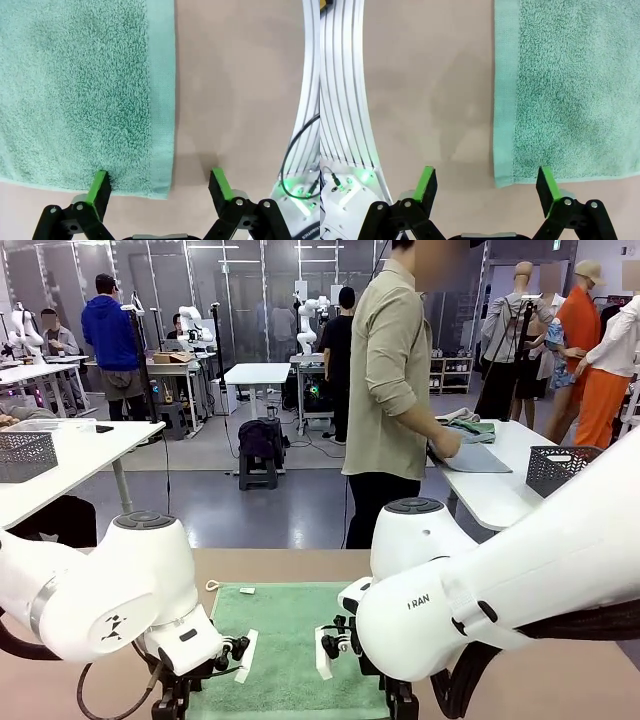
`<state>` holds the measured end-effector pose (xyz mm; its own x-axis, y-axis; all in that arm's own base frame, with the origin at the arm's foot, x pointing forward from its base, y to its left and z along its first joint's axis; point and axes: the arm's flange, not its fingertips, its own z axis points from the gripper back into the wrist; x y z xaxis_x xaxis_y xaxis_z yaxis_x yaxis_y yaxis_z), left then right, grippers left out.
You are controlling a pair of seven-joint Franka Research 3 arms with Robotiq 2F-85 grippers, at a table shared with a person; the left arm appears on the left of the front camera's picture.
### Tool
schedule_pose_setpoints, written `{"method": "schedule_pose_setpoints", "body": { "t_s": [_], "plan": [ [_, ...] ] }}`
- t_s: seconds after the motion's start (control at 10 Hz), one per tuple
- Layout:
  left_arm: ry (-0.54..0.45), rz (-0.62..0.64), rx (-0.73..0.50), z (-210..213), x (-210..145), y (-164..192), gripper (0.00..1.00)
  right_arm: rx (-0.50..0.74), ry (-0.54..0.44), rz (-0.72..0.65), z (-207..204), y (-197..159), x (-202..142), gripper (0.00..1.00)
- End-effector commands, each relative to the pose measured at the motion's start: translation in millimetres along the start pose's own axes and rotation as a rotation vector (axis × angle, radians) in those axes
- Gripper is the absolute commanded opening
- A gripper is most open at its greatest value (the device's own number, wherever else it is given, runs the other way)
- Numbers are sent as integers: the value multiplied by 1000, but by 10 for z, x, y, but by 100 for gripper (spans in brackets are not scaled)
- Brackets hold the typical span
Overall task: Fold the towels and place them in the basket.
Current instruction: When a person lays out a Towel with hook on the table, fold it in half twice.
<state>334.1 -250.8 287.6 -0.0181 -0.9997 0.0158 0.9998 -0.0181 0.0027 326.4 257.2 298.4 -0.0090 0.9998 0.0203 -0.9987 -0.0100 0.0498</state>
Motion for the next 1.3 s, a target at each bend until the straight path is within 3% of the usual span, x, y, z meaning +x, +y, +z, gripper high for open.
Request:
{"method": "schedule_pose_setpoints", "body": {
  "t_s": [0.0, 0.4, 0.5, 0.6, 0.7, 1.2],
  "plan": [
    [-30, 17, 28, -159, -338, -455, 100, -33, 10, -10, -95, -12, 20, 100],
    [-27, 18, 26, -189, -353, -450, 100, -35, 11, -13, -151, -34, 22, 88],
    [-16, 12, 37, -196, -354, -452, 100, -29, 8, -20, -161, -41, 19, 76],
    [-19, 13, 41, -191, -355, -454, 81, -38, 9, -17, -170, -43, 18, 68],
    [-28, 9, 50, -169, -350, -467, 95, -47, 7, -16, -166, -36, 19, 63],
    [-14, -6, 113, -121, -366, -484, 95, -101, 6, -12, -158, -26, 34, 63]
  ]
}}
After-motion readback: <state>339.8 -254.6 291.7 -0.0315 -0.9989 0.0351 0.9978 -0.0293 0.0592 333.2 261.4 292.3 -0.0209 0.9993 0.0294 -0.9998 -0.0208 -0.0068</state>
